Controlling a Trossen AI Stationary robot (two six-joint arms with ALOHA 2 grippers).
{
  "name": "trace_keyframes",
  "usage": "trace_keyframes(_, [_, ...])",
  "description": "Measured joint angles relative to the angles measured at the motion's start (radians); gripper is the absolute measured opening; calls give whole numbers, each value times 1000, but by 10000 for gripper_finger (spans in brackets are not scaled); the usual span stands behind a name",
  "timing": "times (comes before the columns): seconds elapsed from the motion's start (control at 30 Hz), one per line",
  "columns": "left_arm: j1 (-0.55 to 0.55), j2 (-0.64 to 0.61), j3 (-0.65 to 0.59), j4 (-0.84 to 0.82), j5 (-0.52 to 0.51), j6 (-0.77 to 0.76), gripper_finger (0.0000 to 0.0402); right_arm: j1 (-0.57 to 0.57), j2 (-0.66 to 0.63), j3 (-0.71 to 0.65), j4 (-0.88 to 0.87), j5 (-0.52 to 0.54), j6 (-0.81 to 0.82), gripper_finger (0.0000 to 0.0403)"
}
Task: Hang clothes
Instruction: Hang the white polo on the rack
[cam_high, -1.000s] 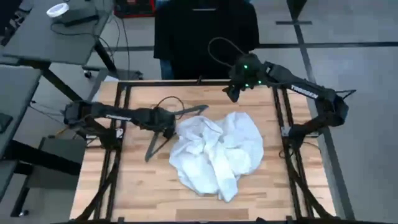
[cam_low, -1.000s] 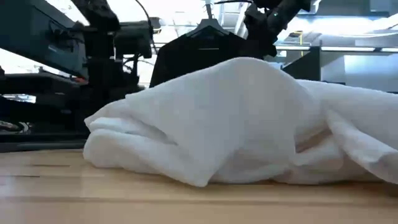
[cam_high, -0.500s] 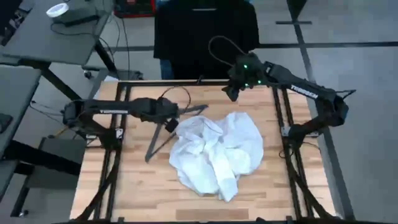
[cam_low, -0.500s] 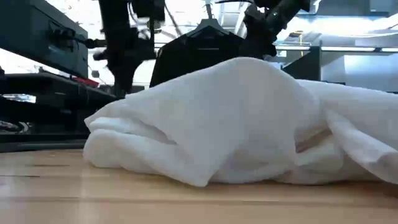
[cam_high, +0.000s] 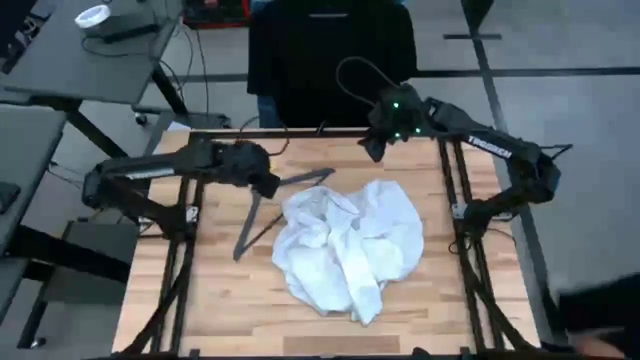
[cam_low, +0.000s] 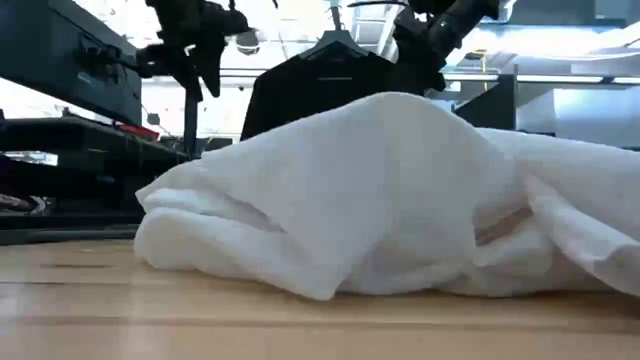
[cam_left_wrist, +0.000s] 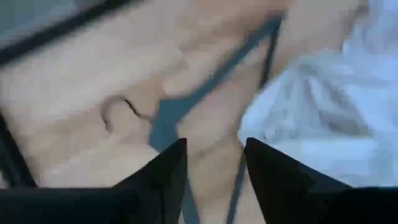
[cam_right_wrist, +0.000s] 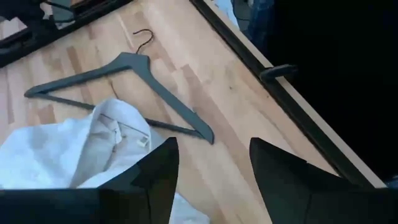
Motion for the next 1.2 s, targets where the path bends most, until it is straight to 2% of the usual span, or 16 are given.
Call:
trace_keyframes(0.13, [-164, -16, -154, 45, -149, -191, 154, 1, 0, 0, -10, 0, -22, 185])
trace_keyframes(0.23, [-264, -4, -314, 201, -196, -288, 151, 3, 0, 0, -17, -1, -46, 185])
trace_keyframes(0.37, [-333, 17, -485, 397, -275, -402, 146, 3, 0, 0, -19, -1, -56, 185])
trace_keyframes(0.5, [-346, 19, -581, 403, -279, -466, 144, 3, 0, 0, -22, -1, -57, 185])
trace_keyframes(0.63, [-345, 19, -652, 447, -283, -416, 144, 3, 0, 0, -23, -1, -56, 185])
trace_keyframes(0.73, [-345, 19, -713, 531, -283, -374, 144, 3, 0, 0, -23, -1, -56, 185])
trace_keyframes(0.9, [-345, 19, -813, 667, -278, -458, 143, 3, 0, 0, -37, -1, -56, 185])
trace_keyframes(1.03, [-345, 19, -887, 832, -269, -441, 143, 3, 0, 0, -40, -1, -56, 185])
trace_keyframes(1.1, [-345, 19, -918, 906, -226, -391, 143, 3, 0, 0, -40, -1, -56, 185])
trace_keyframes(1.2, [-345, 28, -951, 931, -177, -362, 143, 3, 0, 0, -40, -1, -56, 185])
